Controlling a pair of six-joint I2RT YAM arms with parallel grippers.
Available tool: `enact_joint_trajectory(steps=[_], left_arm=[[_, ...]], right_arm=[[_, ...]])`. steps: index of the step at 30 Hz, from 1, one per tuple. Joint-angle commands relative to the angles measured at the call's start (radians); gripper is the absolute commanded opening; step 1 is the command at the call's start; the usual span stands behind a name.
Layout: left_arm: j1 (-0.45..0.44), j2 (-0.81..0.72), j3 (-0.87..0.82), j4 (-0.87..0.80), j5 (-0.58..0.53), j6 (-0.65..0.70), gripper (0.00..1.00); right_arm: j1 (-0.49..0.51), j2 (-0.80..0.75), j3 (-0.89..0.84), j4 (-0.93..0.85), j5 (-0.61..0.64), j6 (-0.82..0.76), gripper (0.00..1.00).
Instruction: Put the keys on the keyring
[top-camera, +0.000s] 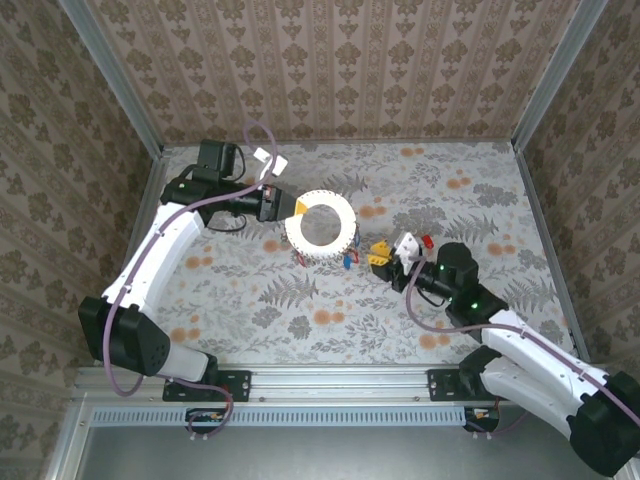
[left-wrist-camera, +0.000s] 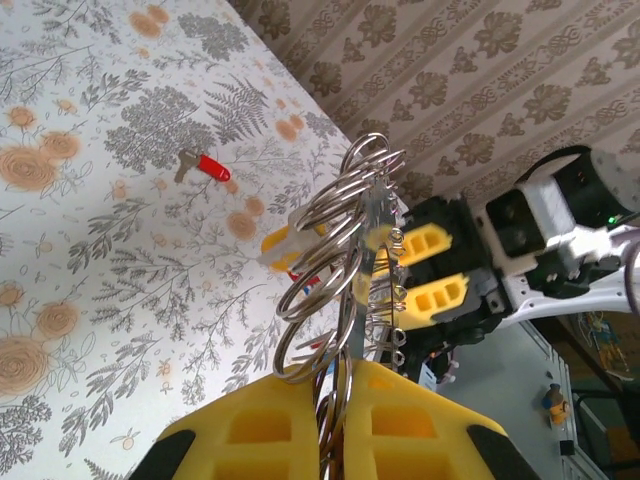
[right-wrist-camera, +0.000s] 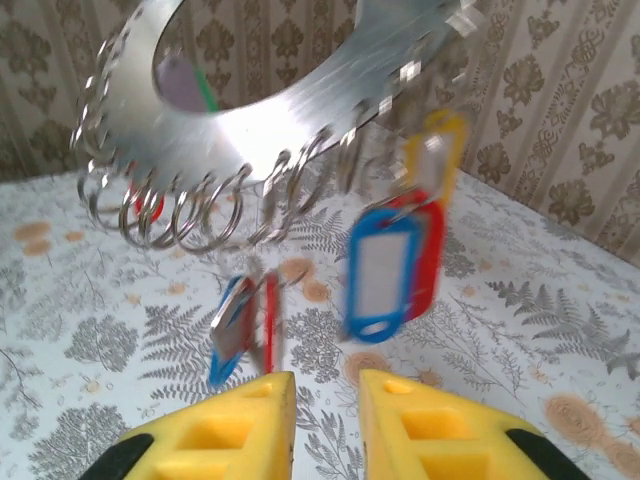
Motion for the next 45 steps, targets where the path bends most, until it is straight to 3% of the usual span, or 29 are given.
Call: enact_joint_trajectory(steps=[1,4,12,26,45], left_arm=[[0.006,0.003,0.044,0.045,0.083,0.024,0.00],[0.009,0.010,0.051,0.053,0.096,0.028,0.00],[0.013,0.014,0.063,0.063,0.126,0.039,0.00],[0.014,0.011,0.057,0.080,0.122,0.025,0.00],[0.014,-0.004,0.044,0.098,0.111,0.009,0.00]], right_arm=[[0.059,0.001,-0.011,0.090,0.124,-0.160,0.22],[0.106,0.019,-0.009,0.109,0.144,-0.184,0.17],[0.185,0.060,-0.023,0.209,0.215,-0.187,0.16],[0.206,0.053,-0.021,0.230,0.177,-0.156,0.17],[0.237,0.127,0.016,0.353,0.251,-0.185,0.20]])
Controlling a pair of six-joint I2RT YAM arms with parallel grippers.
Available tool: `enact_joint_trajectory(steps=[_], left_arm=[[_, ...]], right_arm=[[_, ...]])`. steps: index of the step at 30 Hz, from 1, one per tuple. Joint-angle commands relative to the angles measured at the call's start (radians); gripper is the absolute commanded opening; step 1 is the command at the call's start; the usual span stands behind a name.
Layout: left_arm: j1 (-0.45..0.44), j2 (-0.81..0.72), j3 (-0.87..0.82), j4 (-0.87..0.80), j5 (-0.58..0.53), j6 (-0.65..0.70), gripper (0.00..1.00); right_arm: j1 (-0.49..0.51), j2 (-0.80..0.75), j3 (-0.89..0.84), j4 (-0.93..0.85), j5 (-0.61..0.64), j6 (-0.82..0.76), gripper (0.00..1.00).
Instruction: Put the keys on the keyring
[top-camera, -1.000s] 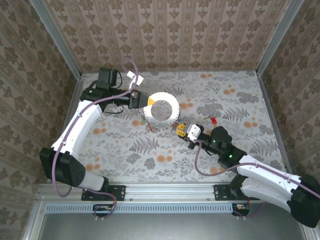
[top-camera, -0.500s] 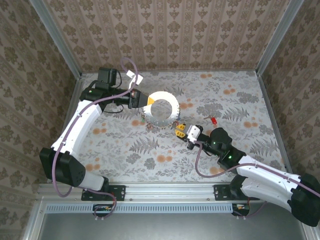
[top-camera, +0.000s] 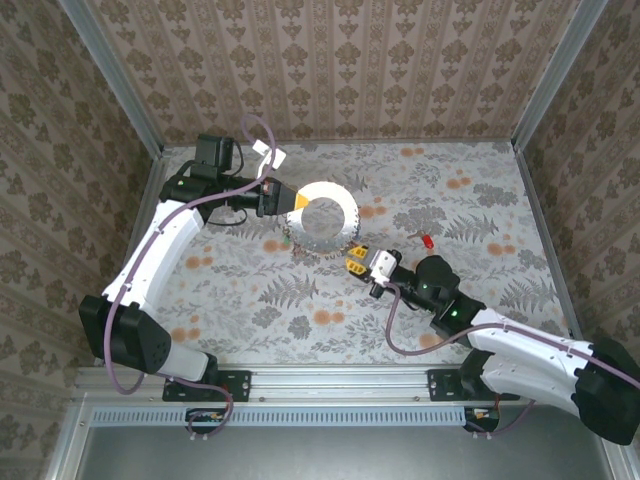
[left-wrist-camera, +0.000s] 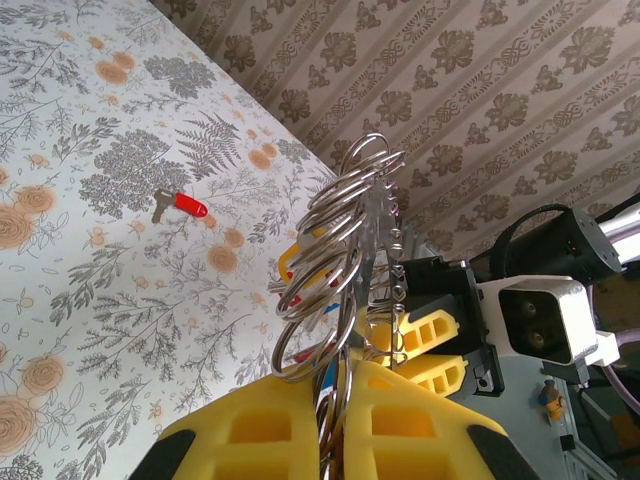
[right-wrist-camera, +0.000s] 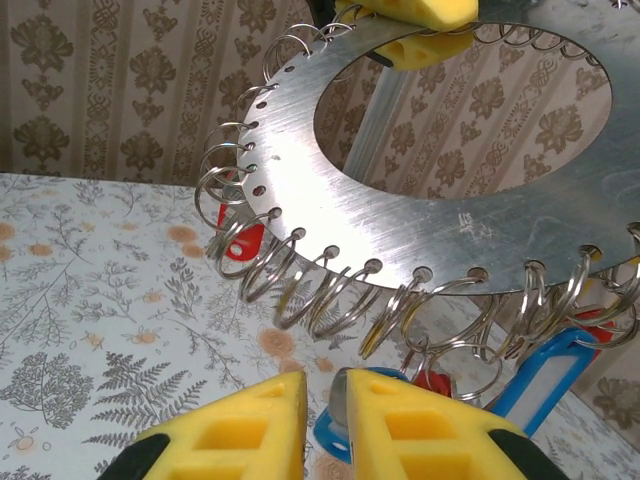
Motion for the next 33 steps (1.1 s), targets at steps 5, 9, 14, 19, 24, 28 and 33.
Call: enact_joint_trajectory(steps=[5,9,14,19,24,28,33], left_arm=[[0.008,-0.018,0.016,0.039,0.043,-0.005,0.00],[0.008,-0.021,0.011,0.042,0.039,-0.003,0.00],[0.011,-0.027,0.011,0.044,0.039,-0.003,0.00],[0.015,-0.034,0.006,0.052,0.031,-0.006,0.00],[0.018,-0.039,0.000,0.053,0.033,-0.005,0.00],[0.018,-0.040,-0.003,0.053,0.033,-0.006,0.00],[0.018,-0.041,-0.005,0.059,0.030,-0.010,0.00]], right_arm=[[0.009,0.020,0.046,0.073,0.058,-0.028,0.19],[0.010,0.018,0.052,0.070,0.060,-0.028,0.17],[0.013,0.013,0.051,0.050,0.061,-0.029,0.17],[0.015,-0.018,0.052,-0.042,0.063,-0.026,0.18],[0.014,-0.041,0.035,-0.068,0.097,-0.026,0.19],[0.014,-0.050,0.037,-0.047,0.096,-0.026,0.19],[0.018,-0.027,0.061,-0.011,0.061,-0.019,0.19]])
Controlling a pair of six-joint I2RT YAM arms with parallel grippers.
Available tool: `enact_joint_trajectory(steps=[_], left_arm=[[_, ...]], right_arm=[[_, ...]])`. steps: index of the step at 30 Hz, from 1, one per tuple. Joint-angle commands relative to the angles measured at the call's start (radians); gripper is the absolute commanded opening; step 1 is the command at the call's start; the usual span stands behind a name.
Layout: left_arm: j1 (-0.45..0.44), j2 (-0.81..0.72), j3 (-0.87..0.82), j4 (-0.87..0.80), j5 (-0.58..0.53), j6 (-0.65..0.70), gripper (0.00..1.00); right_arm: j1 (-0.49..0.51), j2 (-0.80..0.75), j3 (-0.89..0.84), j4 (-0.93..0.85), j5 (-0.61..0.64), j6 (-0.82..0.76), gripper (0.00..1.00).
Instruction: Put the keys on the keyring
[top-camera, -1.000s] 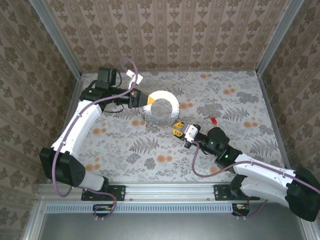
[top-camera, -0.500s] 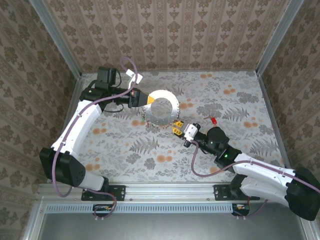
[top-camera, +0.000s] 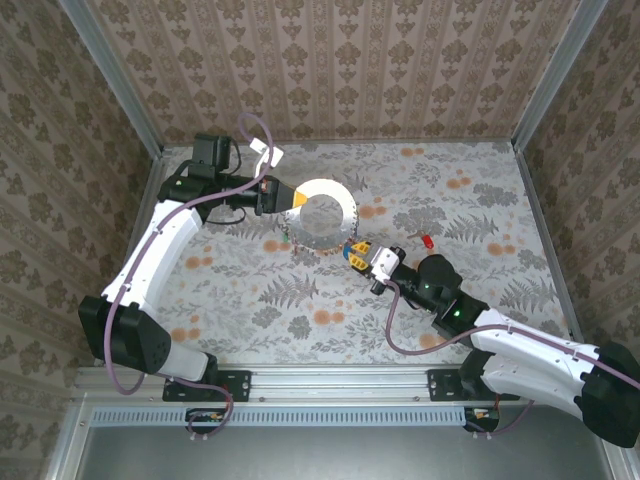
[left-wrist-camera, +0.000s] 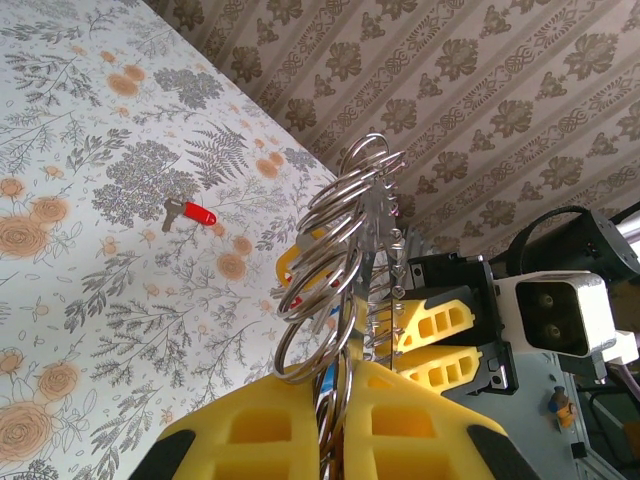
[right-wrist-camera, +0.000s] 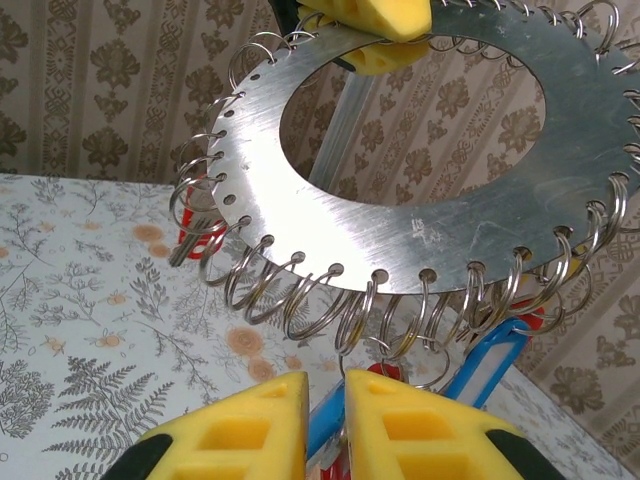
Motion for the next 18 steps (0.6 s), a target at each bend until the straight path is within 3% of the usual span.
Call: enact_joint_trajectory(steps=[1,18], left_arm=[[0.005,-0.039,-0.004,0.041,0.031,-0.012,0.00],[0.005,-0.047,-0.016,0.056,0.033,-0.027,0.00]], right_arm=[[0.013,0.013,0.043,0.047,-0.009,0.001,0.19],[0.021,0.077,0.061,0.114,0.057,-0.024,0.17]])
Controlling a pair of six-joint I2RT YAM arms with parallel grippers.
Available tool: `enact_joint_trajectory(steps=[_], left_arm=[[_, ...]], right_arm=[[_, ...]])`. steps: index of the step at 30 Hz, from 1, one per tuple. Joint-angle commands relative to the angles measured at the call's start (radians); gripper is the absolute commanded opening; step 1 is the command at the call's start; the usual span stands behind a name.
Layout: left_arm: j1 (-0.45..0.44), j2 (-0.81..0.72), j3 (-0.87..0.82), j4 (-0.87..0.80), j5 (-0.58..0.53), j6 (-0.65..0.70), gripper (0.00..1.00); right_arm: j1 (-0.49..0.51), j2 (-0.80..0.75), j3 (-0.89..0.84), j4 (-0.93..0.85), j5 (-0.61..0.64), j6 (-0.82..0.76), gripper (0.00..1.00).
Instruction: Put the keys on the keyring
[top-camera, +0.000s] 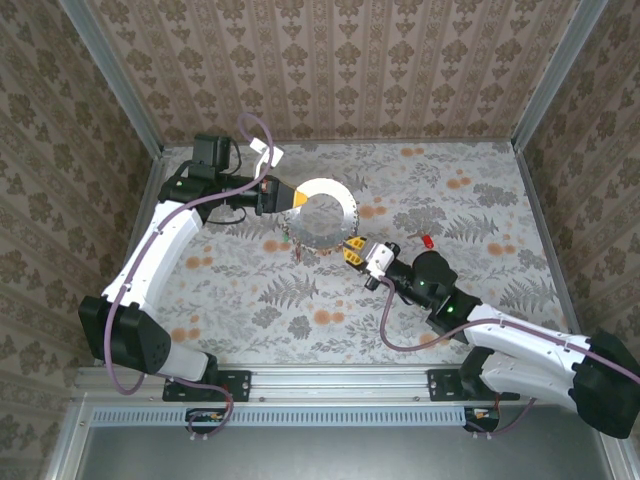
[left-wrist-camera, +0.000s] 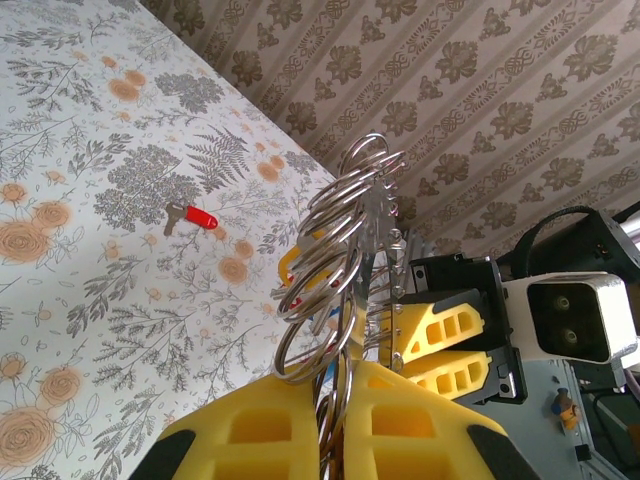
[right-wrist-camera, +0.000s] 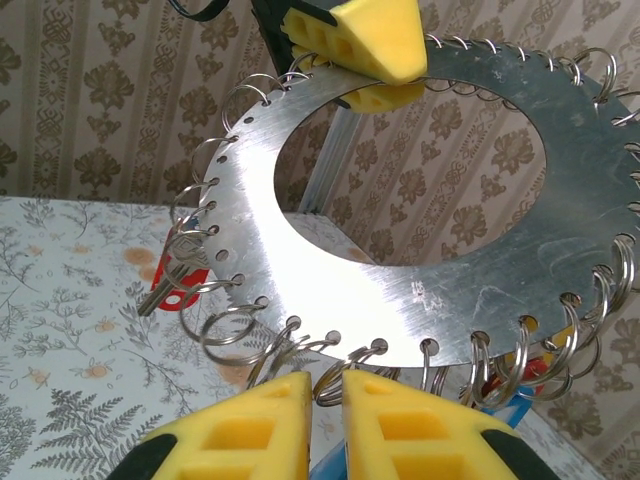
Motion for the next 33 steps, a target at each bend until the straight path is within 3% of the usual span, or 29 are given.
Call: enact_joint_trajectory(steps=[1,13,26,33], left_arm=[[0.005,-0.045,-0.007,0.033,0.032,-0.018,0.00],[0.005,-0.049,-0.012,0.042,0.033,-0.028,0.00],[0.004,-0.060,-0.030,0.063,0.035,-0.040,0.00],[0.004,-0.061,-0.034,0.078,0.027,-0.055,0.00]], right_arm=[[0.007,0.008,0.028,0.036,0.048,-0.022,0.17],[0.011,0.028,0.032,0.057,0.086,-0.022,0.21],[0.014,0.059,0.045,0.091,0.136,-0.013,0.16],[0.023,0.071,0.043,0.082,0.140,-0.023,0.09]])
